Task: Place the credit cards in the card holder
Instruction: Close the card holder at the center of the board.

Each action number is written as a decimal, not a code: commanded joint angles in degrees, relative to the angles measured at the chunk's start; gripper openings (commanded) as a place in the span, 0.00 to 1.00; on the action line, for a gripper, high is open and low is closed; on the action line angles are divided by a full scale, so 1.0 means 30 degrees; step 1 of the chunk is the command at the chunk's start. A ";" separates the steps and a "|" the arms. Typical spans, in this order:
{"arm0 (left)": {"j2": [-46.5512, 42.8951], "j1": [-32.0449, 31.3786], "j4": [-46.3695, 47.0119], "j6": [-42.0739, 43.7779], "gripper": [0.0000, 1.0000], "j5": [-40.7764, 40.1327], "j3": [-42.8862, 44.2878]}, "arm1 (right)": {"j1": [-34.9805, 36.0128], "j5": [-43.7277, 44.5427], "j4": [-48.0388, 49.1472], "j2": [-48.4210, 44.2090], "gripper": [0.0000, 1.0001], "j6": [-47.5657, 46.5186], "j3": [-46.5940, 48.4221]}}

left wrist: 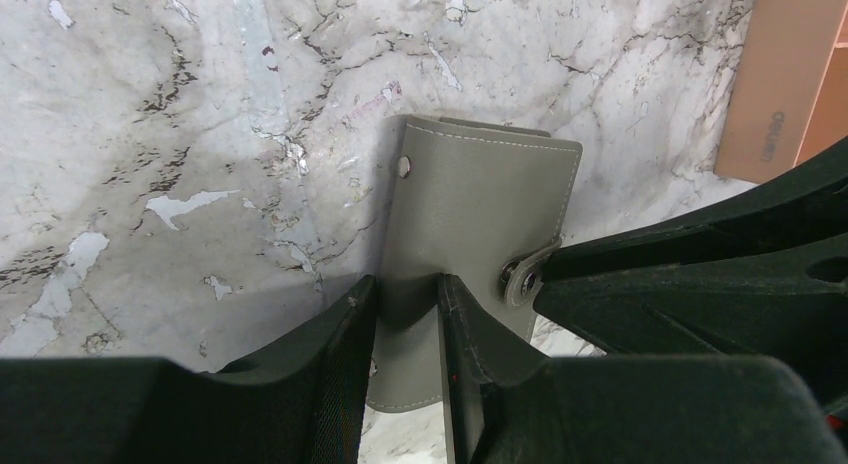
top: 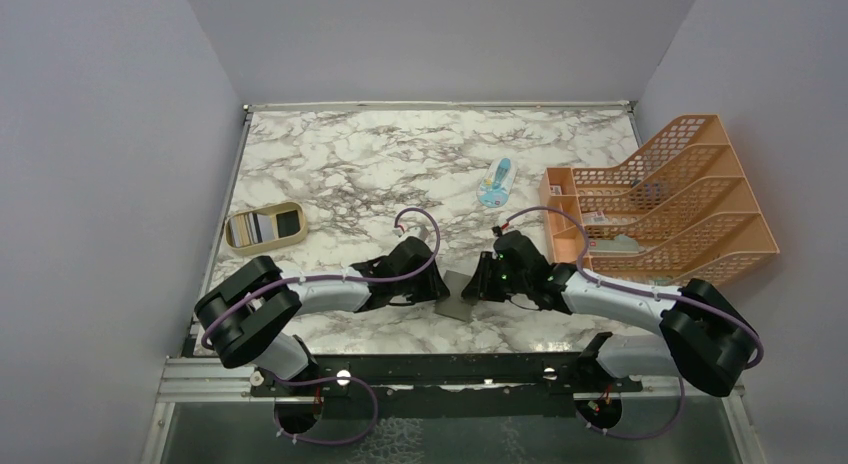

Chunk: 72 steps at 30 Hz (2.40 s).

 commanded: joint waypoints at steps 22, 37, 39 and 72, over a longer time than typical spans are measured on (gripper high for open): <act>0.0365 -0.0412 0.0131 -0.0308 0.30 -0.0406 -0.0294 | -0.0027 0.0609 -0.2977 -0.2053 0.19 -0.1007 0.0629; 0.0458 -0.0526 0.0172 -0.0274 0.30 -0.0419 -0.0231 | -0.0028 -0.0250 -0.0321 -0.0661 0.15 -0.0667 -0.0297; 0.0462 -0.0573 0.0230 -0.0261 0.30 -0.0375 -0.0182 | -0.0030 -0.0139 -0.0194 -0.0429 0.14 -0.0738 -0.0137; 0.0719 -0.0910 0.1896 -0.0168 0.30 0.0513 -0.0350 | -0.0026 0.2268 -0.4586 0.2654 0.11 -0.1381 0.1445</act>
